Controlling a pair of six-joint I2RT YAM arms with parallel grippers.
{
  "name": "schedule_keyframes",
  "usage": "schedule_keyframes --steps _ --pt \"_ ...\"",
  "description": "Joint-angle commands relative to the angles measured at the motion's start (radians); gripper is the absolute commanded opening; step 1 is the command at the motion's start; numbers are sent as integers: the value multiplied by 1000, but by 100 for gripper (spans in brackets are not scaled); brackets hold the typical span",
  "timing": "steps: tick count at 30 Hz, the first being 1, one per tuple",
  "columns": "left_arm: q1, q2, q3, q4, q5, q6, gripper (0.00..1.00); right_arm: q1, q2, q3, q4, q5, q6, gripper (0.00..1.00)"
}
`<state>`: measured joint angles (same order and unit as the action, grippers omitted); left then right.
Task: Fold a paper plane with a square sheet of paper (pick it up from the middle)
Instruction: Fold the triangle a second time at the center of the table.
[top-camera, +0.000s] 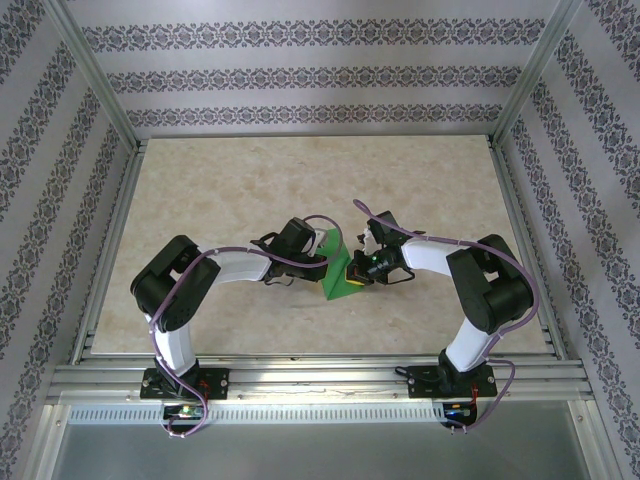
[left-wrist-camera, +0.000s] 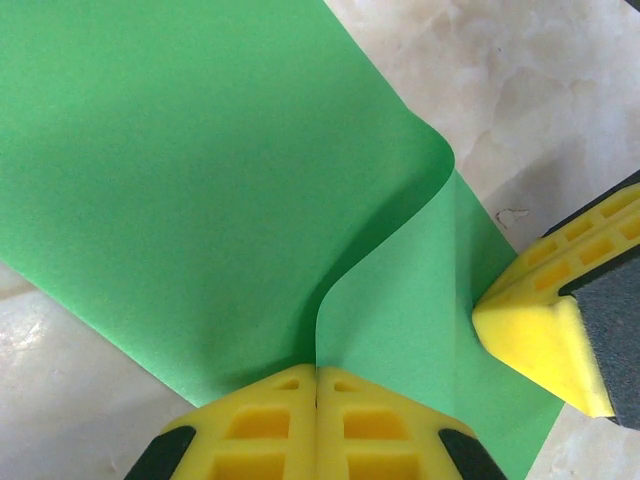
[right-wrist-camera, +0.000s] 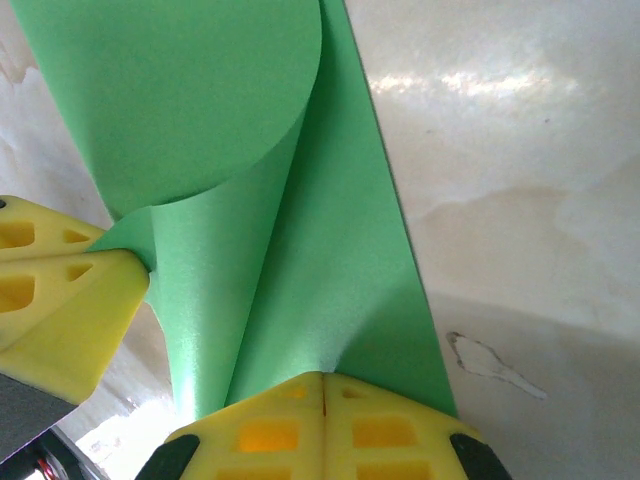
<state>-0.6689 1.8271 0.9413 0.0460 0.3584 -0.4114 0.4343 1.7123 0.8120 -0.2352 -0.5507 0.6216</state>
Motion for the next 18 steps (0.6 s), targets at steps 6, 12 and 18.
schedule_keyframes --steps 6,12,18 --pt "12 24 19 -12 -13 19 0 1 52 -16 -74 51 -17 0" --pt "12 31 17 -9 -9 6 0 1 52 -16 -74 52 -16 0" --pt "12 22 9 -11 -16 6 0 3 53 -12 -74 51 -13 0"
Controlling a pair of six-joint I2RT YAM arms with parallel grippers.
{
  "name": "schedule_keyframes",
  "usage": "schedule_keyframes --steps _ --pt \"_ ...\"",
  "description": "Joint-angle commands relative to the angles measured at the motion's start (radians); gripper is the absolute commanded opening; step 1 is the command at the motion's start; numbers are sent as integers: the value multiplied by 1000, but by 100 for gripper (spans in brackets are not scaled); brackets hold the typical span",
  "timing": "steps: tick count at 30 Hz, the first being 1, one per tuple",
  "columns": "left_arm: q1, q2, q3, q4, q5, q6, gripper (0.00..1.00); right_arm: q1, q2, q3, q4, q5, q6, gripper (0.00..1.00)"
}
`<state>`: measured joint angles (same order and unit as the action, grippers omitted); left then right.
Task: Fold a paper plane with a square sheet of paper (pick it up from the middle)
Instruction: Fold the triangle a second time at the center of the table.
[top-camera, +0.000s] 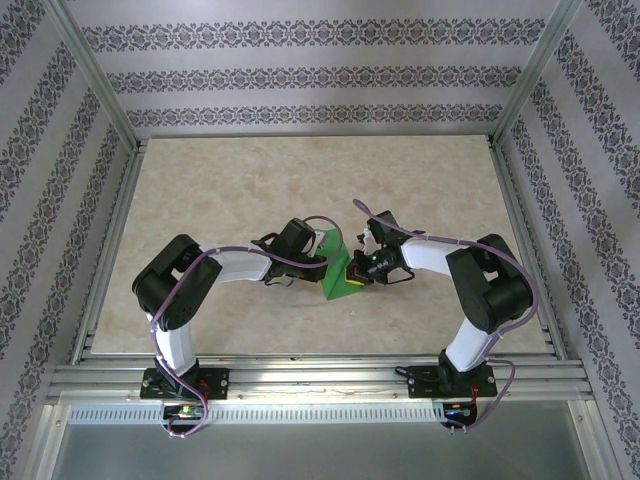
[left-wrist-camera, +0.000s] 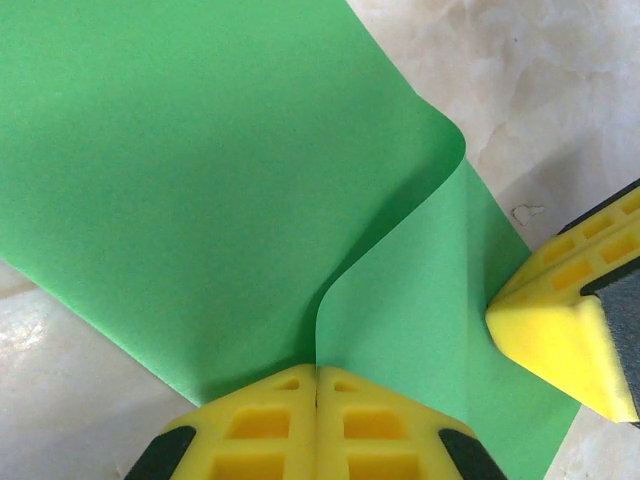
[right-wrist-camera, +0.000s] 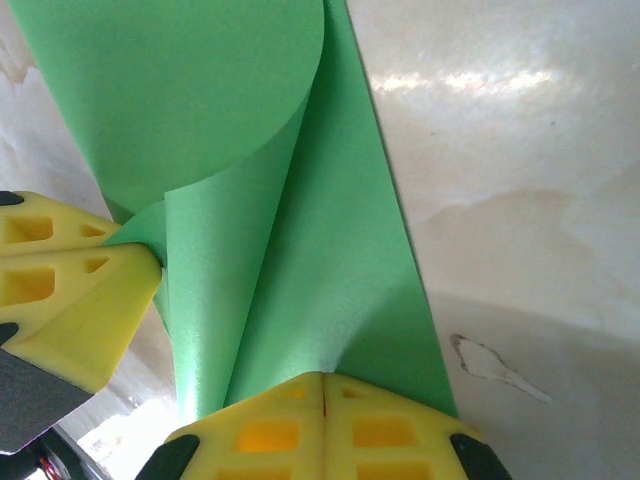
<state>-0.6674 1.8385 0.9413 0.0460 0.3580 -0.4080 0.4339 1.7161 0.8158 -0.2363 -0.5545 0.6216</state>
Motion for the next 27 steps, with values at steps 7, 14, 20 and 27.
schedule_keyframes --steps 7,14,20,27 --pt "11 -41 -2 6 -20 0 0 3 46 -19 -74 59 -11 0" --pt "11 -18 5 4 -16 0 0 3 51 -14 -76 56 -12 0" --pt "11 -17 -5 -10 -21 -2 0 3 55 -12 -76 57 -11 0" --pt "11 -19 -5 -20 -36 0 0 3 59 -15 -71 56 -10 0"
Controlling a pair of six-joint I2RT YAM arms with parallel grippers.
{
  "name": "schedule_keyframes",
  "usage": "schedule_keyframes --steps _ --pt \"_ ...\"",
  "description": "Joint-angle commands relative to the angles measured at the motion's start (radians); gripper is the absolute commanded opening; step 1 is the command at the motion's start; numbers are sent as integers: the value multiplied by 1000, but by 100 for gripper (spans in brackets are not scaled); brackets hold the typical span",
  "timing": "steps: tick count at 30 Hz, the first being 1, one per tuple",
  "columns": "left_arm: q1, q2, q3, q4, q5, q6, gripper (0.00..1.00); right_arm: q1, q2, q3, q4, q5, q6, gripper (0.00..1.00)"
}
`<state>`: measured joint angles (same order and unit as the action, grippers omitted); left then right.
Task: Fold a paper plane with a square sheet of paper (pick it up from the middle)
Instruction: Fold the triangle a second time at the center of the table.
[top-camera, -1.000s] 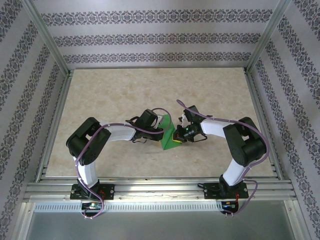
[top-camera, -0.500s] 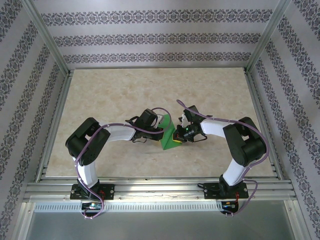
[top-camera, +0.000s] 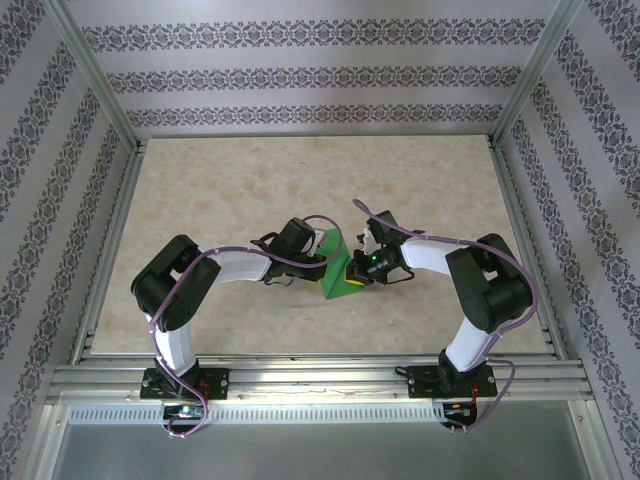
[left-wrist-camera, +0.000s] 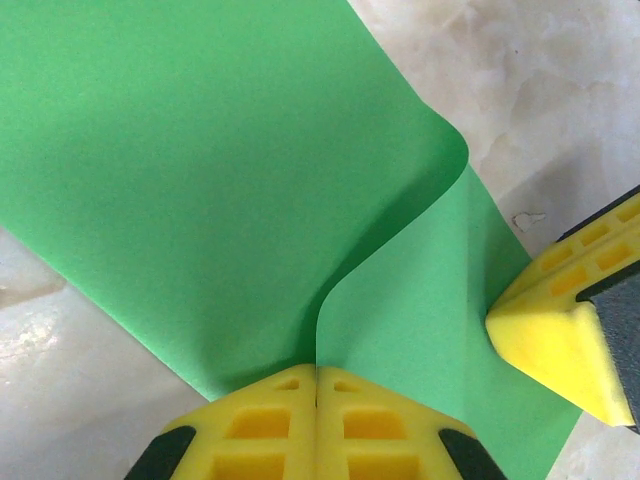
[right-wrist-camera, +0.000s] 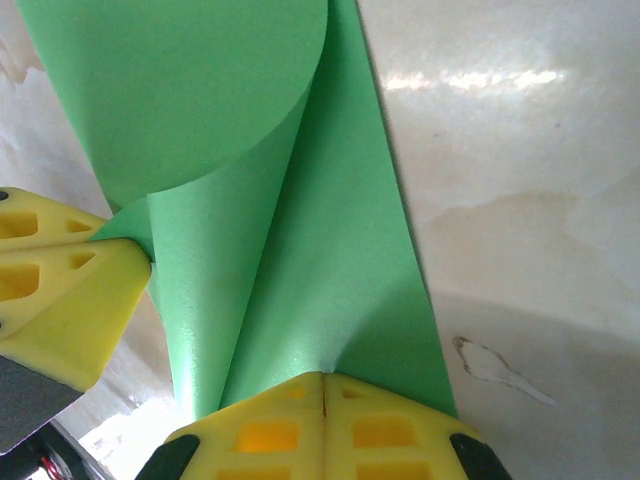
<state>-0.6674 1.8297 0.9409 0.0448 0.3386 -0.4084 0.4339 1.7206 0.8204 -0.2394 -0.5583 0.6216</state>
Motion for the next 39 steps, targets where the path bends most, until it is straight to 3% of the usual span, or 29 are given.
schedule_keyframes --steps 1,28,36,39 --pt "11 -8 -2 -24 -19 3 0 4 54 -20 -68 61 -8 0" --pt "11 29 -14 -15 -18 -20 0 3 52 -18 -54 47 4 0" --pt "11 40 -24 -9 -6 -23 0 -11 -59 -27 31 -6 65 6" --pt "11 37 -34 1 -7 -26 0 -34 -105 -72 153 -70 136 3"
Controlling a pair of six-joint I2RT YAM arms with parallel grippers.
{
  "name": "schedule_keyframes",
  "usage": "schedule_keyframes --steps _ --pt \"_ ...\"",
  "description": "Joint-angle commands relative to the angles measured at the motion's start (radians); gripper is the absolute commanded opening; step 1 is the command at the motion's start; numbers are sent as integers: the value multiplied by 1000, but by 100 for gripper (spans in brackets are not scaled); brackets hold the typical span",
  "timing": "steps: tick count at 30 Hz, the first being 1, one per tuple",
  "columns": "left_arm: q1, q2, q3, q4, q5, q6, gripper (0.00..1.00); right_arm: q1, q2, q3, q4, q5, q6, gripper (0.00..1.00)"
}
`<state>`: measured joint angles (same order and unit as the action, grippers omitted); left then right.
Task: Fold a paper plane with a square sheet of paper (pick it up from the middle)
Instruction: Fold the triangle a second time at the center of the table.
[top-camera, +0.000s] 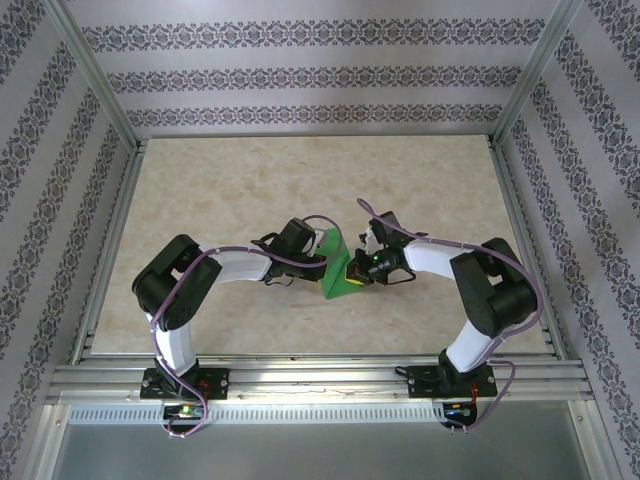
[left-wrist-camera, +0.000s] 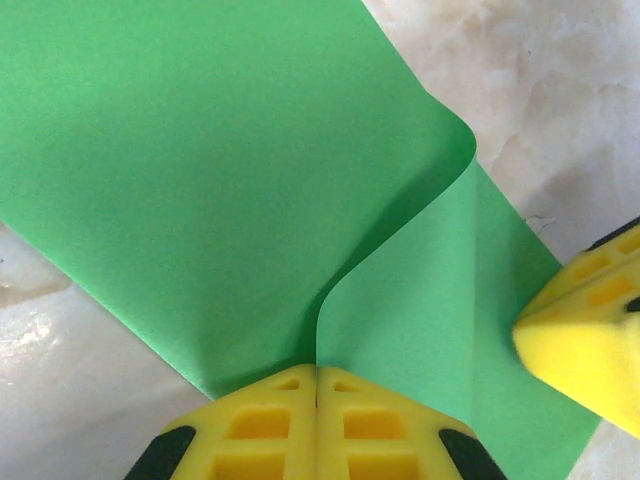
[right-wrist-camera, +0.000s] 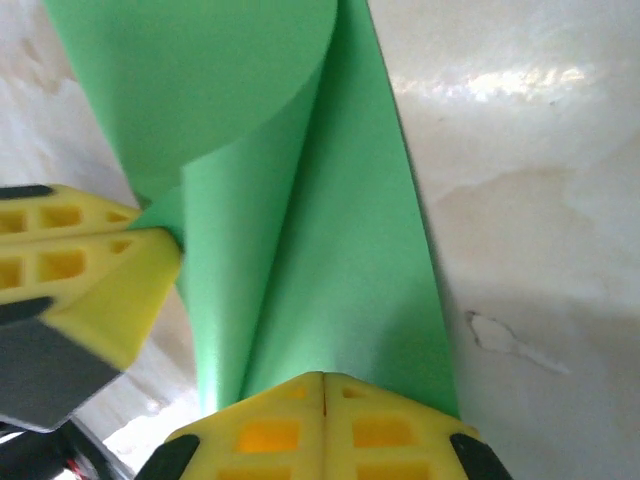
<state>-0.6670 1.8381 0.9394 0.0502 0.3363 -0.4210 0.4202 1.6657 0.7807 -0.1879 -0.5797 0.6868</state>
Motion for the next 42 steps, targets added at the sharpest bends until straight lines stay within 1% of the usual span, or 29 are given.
schedule_keyframes --steps 1,3,5,8,14,19,23,27,35,37,42 --pt "10 29 -34 -3 -5 -14 0 -28 -59 -55 171 -79 112 1" --pt "10 29 -36 -3 -3 -14 0 -34 -51 -75 272 -120 170 0" --pt "10 28 -33 -7 -4 -12 0 -31 -8 -70 351 -161 220 0" --pt "10 21 -39 -5 -6 -13 0 -17 39 -49 421 -171 265 0" --pt "11 25 -34 -11 3 -10 0 -4 82 3 346 -131 238 0" --pt "10 20 -41 -1 6 -13 0 3 110 11 345 -148 223 0" --pt "11 26 -33 -7 19 -10 0 3 126 20 297 -141 195 0" --pt "10 26 -32 -10 21 -9 0 3 140 14 251 -115 163 0" --pt "10 28 -28 -25 34 -1 0 2 165 -29 226 -77 146 0" --pt "10 27 -29 -29 33 0 0 2 156 -25 222 -83 148 0" --pt "11 28 -29 -30 33 1 0 -9 63 27 195 -99 150 0"
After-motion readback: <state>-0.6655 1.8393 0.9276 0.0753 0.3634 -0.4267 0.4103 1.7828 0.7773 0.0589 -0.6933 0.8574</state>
